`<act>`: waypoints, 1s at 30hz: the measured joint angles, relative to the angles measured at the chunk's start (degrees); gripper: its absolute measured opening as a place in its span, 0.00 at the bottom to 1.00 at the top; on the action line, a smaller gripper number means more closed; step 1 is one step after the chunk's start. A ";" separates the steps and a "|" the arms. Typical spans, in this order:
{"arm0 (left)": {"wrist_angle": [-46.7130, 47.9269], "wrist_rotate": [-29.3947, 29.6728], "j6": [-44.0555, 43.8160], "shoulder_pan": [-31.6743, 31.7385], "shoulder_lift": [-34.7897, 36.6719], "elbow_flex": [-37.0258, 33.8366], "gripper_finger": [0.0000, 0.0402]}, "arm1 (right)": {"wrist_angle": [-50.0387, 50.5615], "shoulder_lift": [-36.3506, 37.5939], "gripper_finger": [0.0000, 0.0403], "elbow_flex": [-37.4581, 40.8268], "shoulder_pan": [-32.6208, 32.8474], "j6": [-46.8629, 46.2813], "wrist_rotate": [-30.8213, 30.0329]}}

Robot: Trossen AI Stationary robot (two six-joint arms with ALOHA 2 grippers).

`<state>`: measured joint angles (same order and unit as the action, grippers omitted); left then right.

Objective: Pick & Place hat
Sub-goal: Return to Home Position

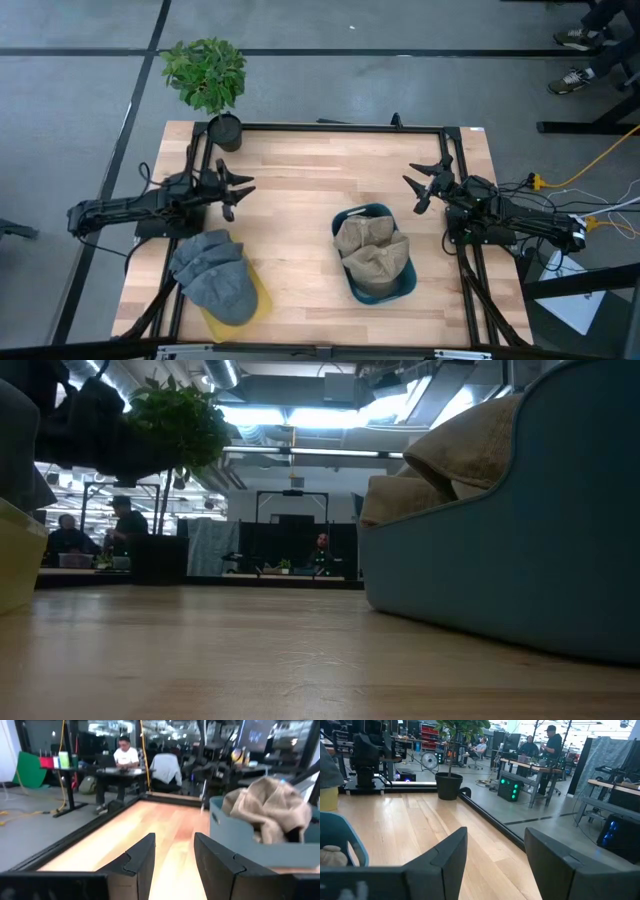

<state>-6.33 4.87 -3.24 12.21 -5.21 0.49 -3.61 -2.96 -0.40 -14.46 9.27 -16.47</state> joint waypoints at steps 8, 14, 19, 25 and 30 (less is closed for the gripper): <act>4.78 0.86 0.19 0.08 -0.34 0.00 0.33 | 0.00 0.00 0.49 0.00 0.00 0.23 -0.02; 5.05 -0.50 0.87 0.08 -1.06 0.00 0.33 | 0.01 0.00 0.49 0.00 0.00 0.28 -0.01; 5.01 -0.20 0.13 0.06 -2.15 0.00 0.33 | 0.01 0.00 0.49 0.00 0.00 0.27 0.00; 4.96 -0.07 -0.44 0.06 -2.16 0.00 0.33 | 0.01 0.00 0.49 0.00 0.00 0.14 0.01; 4.94 -0.05 -0.46 0.06 -2.16 0.00 0.33 | 0.01 0.00 0.49 0.00 0.01 0.12 0.02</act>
<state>-1.39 4.82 -3.70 12.27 -7.38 0.49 -3.60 -2.96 -0.40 -14.45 9.39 -16.45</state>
